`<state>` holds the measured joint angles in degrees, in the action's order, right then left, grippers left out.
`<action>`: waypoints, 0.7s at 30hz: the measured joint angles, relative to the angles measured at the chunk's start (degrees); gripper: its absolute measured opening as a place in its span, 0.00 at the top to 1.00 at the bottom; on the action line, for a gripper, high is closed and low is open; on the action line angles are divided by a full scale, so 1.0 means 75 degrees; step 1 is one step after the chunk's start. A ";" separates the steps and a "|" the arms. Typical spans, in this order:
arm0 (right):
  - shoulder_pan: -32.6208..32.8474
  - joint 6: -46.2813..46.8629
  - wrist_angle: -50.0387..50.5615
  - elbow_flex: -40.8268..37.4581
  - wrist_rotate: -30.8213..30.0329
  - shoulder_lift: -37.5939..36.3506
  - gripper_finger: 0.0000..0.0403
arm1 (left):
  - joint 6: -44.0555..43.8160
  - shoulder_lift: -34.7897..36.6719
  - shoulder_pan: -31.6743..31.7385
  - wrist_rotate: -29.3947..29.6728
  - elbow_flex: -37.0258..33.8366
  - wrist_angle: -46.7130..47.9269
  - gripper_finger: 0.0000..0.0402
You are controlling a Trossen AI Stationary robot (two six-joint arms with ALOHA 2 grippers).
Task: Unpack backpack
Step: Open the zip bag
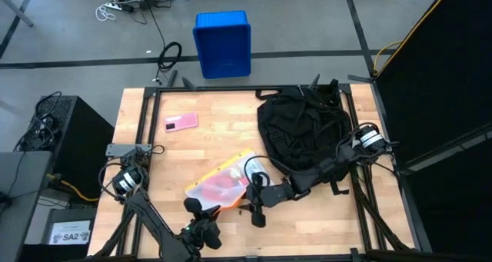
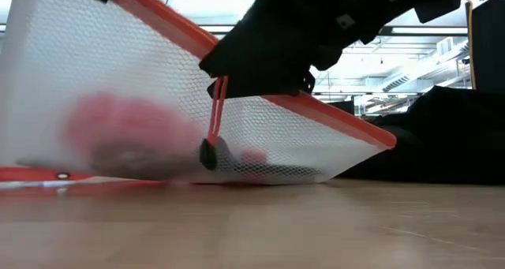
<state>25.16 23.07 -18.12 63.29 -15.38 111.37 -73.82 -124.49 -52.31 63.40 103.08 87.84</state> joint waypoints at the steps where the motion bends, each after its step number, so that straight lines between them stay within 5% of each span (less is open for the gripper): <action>1: -0.0017 -0.0119 0.0021 0.0000 0.0002 0.0000 0.78 | 0.0008 0.0000 0.0000 0.0006 0.0080 0.0047 1.00; 4: -0.0074 -0.0475 0.0143 0.0000 0.0026 0.0000 0.95 | 0.0185 0.0003 0.0000 0.0018 0.0294 0.0123 1.00; 9: -0.0136 -0.0580 0.0978 0.0088 0.0180 0.0000 0.99 | 0.0412 0.0006 -0.0081 -0.0169 0.0576 0.0290 1.00; 21: 0.0273 0.1134 0.7912 0.1534 -0.1555 -0.0006 1.00 | 0.0247 0.0006 -0.0664 -0.1294 0.0633 0.0292 1.00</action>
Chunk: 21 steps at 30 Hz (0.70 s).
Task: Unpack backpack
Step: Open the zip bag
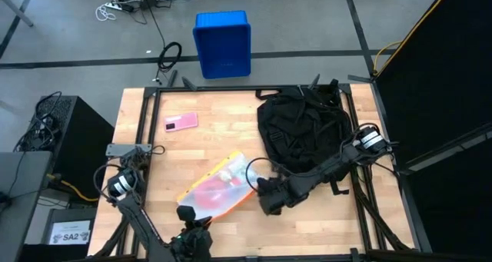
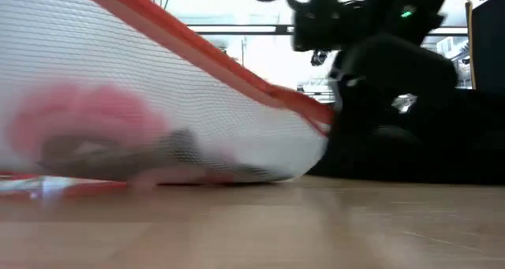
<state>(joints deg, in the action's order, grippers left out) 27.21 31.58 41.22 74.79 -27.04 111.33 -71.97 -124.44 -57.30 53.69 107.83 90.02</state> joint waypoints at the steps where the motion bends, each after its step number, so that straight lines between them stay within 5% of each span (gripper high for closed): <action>1: 0.0061 0.0231 0.0581 0.0106 -0.0109 0.0000 1.00 | -0.0042 0.0000 -0.0055 -0.0054 0.0000 -0.0003 1.00; 9: 0.0503 0.1936 0.4128 0.0490 -0.0288 -0.0003 1.00 | -0.0443 0.0000 -0.0320 -0.0142 -0.0044 -0.0004 1.00; 15: 0.0777 0.1396 0.3790 0.0485 0.0116 -0.0003 0.97 | -0.0479 0.0003 -0.0300 -0.0391 -0.0515 -0.0137 1.00; 21: 0.0871 0.0747 0.2877 0.0483 0.0439 -0.0003 0.78 | -0.0459 0.0012 -0.0277 -0.0577 -0.1231 -0.0894 1.00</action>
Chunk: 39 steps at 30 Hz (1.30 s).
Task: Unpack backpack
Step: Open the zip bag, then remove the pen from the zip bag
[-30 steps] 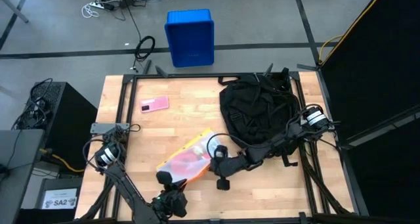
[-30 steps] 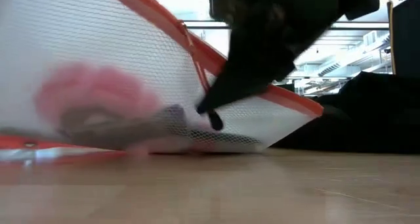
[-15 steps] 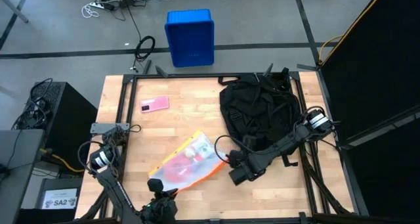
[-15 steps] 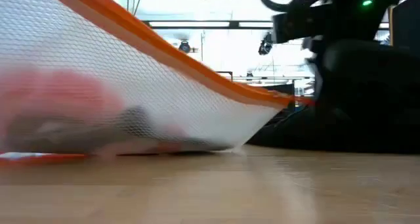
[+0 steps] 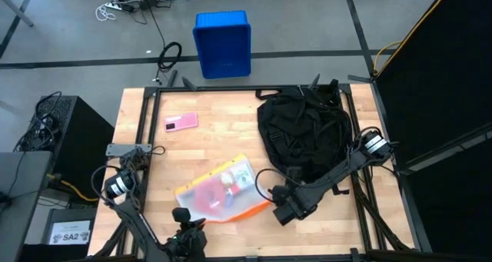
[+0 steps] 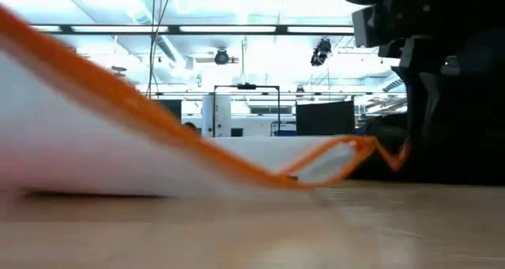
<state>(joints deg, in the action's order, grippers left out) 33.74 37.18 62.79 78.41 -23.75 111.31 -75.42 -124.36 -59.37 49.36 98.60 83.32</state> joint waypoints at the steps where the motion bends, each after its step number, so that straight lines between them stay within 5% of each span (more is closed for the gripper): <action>1: 0.0000 -0.0063 -0.0137 0.0000 0.0000 0.0000 0.74 | 0.0003 0.0000 -0.0003 -0.0003 -0.0110 -0.0139 1.00; 6: 0.0003 -0.0473 -0.0749 -0.0012 -0.0333 0.0000 0.57 | 0.0053 0.0003 -0.0003 0.0161 -0.0732 -0.1027 1.00; 12: 0.0001 -0.0928 -0.1756 -0.0317 -0.0507 0.0003 0.48 | 0.1329 0.0201 0.0050 0.0473 -0.2017 -0.3720 1.00; 22: -0.0178 -0.1336 -0.2541 -0.0663 -0.0563 0.0006 0.55 | 0.3601 0.2217 0.0611 0.0294 -0.5469 -0.8715 1.00; 29: -0.0271 -0.1909 -0.3238 -0.0694 -0.1350 -0.0169 0.58 | 0.5704 0.4056 0.1341 -0.0249 -0.8490 -1.3162 1.00; 34: -0.0499 -0.2693 -0.5058 -0.1477 -0.1476 -0.0863 0.60 | 0.6945 0.4512 0.2008 -0.0741 -1.0030 -1.6285 1.00; 39: -0.1123 -0.3207 -0.7609 -0.3217 -0.1086 -0.2028 0.60 | 0.7481 0.4511 0.2502 -0.0781 -1.0538 -1.7028 1.00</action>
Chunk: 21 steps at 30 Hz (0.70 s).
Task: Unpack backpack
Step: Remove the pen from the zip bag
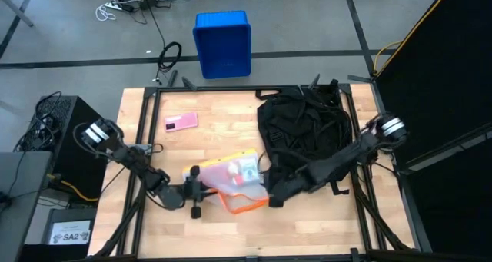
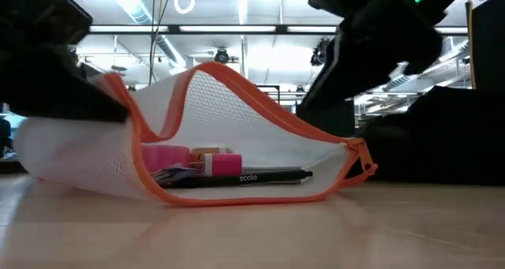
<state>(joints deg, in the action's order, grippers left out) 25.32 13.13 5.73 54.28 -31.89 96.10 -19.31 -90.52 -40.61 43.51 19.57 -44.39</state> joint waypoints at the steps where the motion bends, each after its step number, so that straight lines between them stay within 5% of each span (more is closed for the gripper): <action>1: -0.0154 -0.0133 -0.0656 -0.0372 0.0166 -0.0258 0.59 | 0.0094 0.0000 0.0120 -0.0018 -0.0032 -0.0011 1.00; 8: -0.0990 -0.1287 -0.5919 -0.2194 0.2564 -0.0967 0.59 | 0.0653 -0.0006 0.1205 -0.0902 -0.0093 -0.0345 1.00; 16: -0.0628 -0.2336 -0.6162 -0.2089 0.3076 -0.0962 0.62 | 0.1156 -0.0009 0.2126 -0.1000 -0.0093 -0.1284 1.00; 21: -0.0445 -0.2638 -0.5739 -0.2078 0.2404 -0.0962 0.63 | 0.1315 -0.0009 0.2422 -0.1006 -0.0090 -0.1870 1.00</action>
<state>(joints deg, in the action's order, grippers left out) 21.98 -6.66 -37.32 38.70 -13.87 88.88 -9.44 -90.59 -22.44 35.97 18.90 -58.42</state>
